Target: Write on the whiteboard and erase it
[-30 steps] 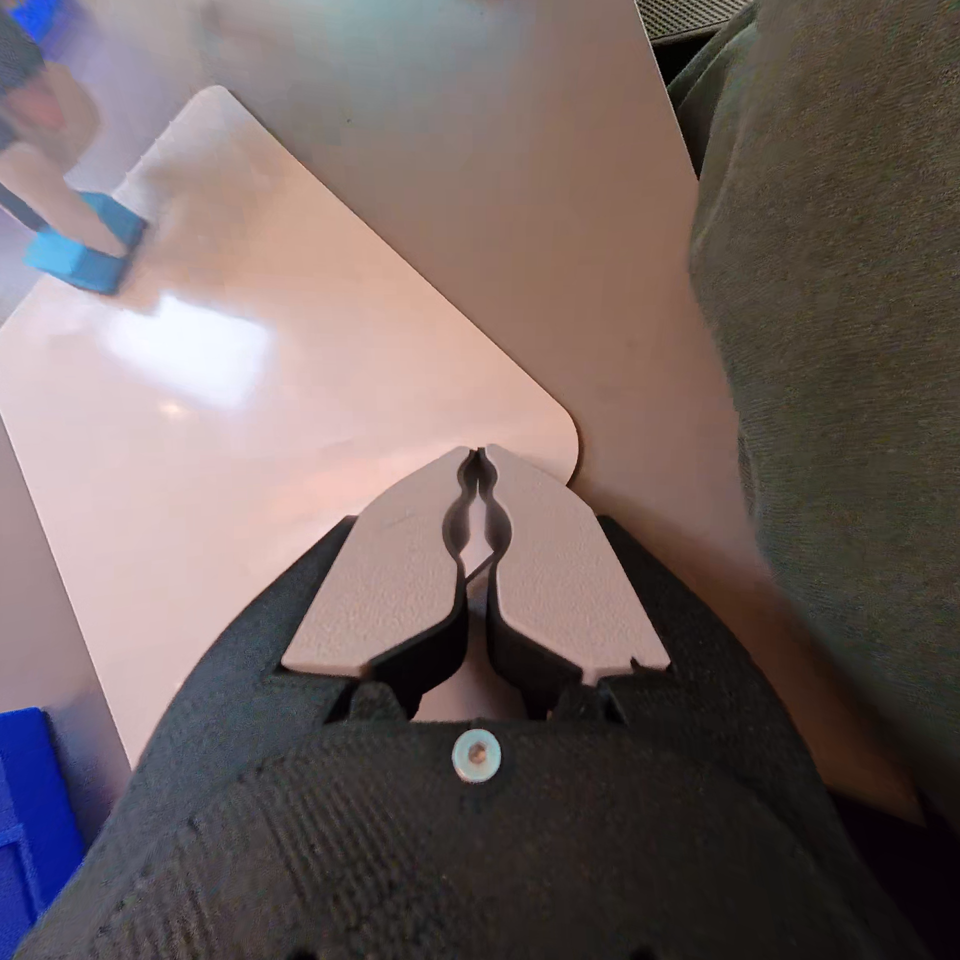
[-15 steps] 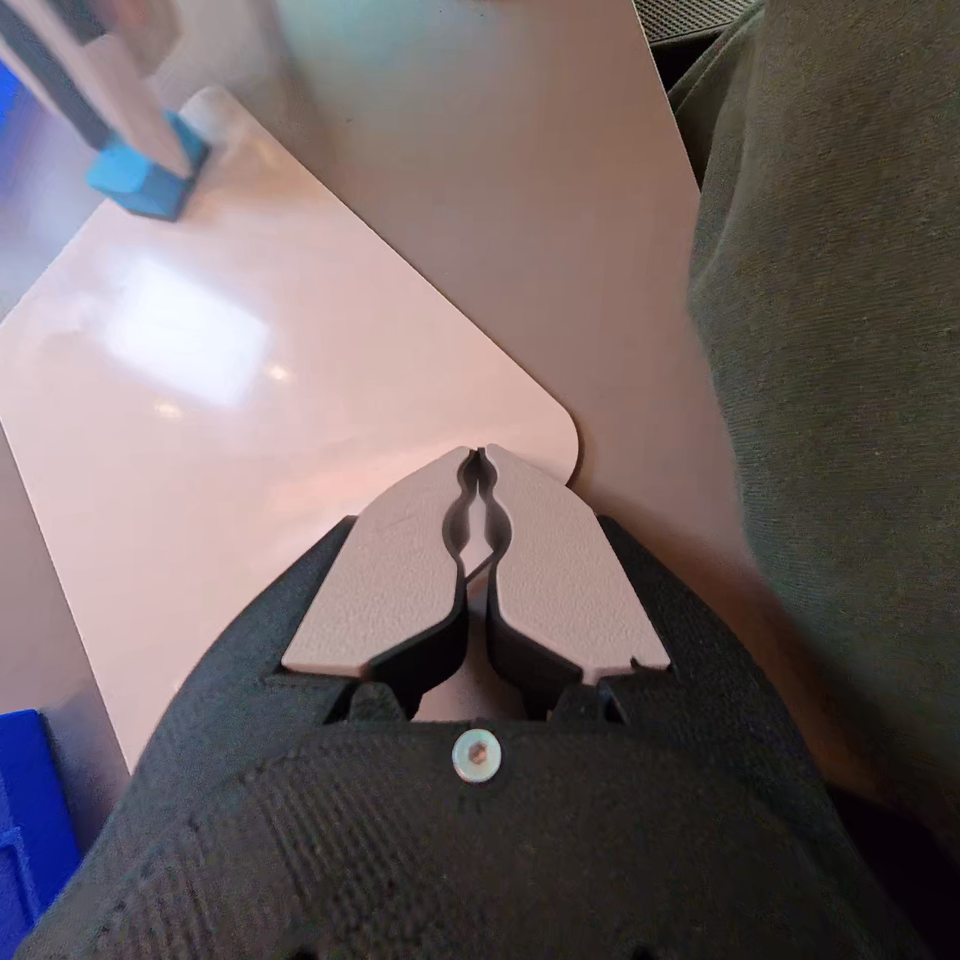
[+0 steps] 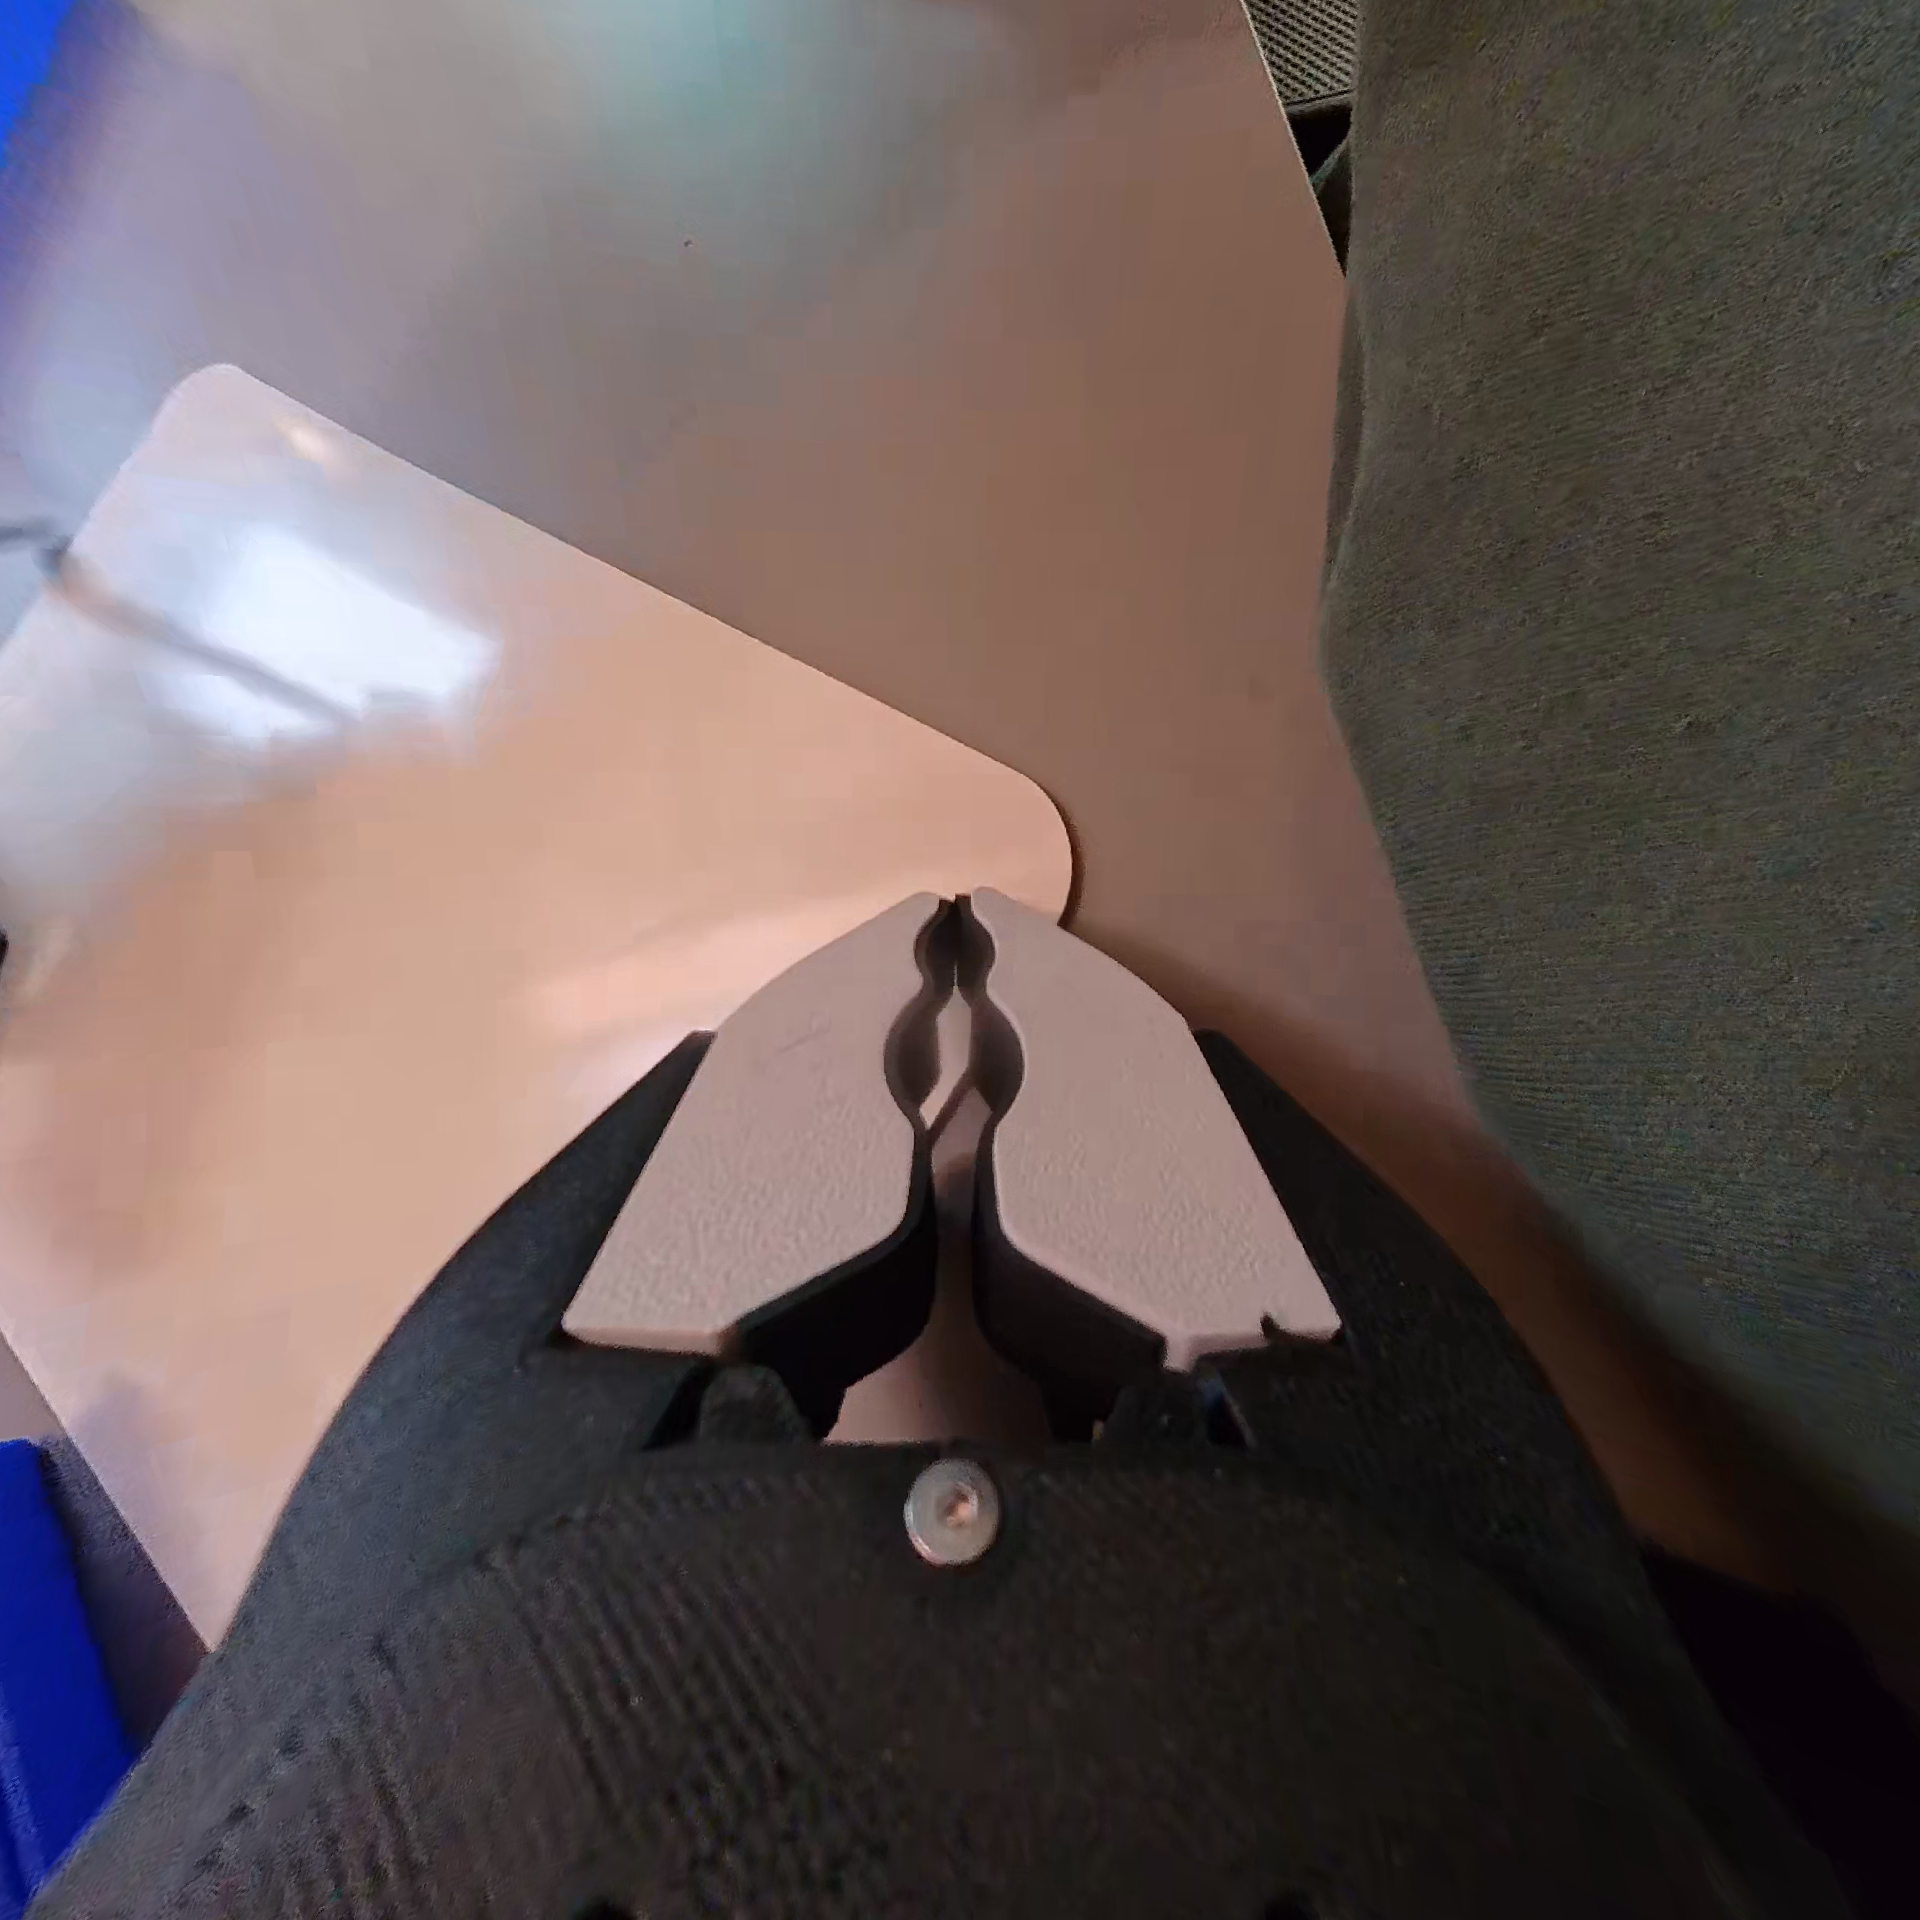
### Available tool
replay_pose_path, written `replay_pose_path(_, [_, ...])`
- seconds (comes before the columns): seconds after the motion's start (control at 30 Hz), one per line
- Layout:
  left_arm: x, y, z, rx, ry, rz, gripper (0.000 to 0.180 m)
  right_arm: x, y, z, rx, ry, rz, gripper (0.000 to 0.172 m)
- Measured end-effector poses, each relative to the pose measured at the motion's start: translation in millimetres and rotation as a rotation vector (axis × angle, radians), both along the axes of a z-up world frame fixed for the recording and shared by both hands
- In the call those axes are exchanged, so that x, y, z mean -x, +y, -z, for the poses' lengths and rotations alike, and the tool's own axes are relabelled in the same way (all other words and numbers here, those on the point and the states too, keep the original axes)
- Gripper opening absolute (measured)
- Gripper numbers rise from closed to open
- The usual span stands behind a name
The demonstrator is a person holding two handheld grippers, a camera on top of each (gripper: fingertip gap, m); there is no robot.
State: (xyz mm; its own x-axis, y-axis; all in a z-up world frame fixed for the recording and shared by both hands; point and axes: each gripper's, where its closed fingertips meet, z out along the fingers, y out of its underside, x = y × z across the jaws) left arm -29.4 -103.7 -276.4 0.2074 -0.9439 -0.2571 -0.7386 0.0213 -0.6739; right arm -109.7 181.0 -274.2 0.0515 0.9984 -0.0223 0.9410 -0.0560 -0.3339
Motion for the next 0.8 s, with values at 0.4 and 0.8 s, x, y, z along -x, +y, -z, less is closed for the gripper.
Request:
replay_pose_path(0.4, [0.2,0.1,0.0,-0.006,-0.005,0.002,0.001,-26.7,42.8,0.0,-0.027,-0.015,0.197,0.053])
replay_pose_path(0.8, [-0.8,2.2,-0.3,-0.004,-0.005,-0.003,0.0,-110.4,-199.3,-0.7,0.03,0.023,-0.189,0.053])
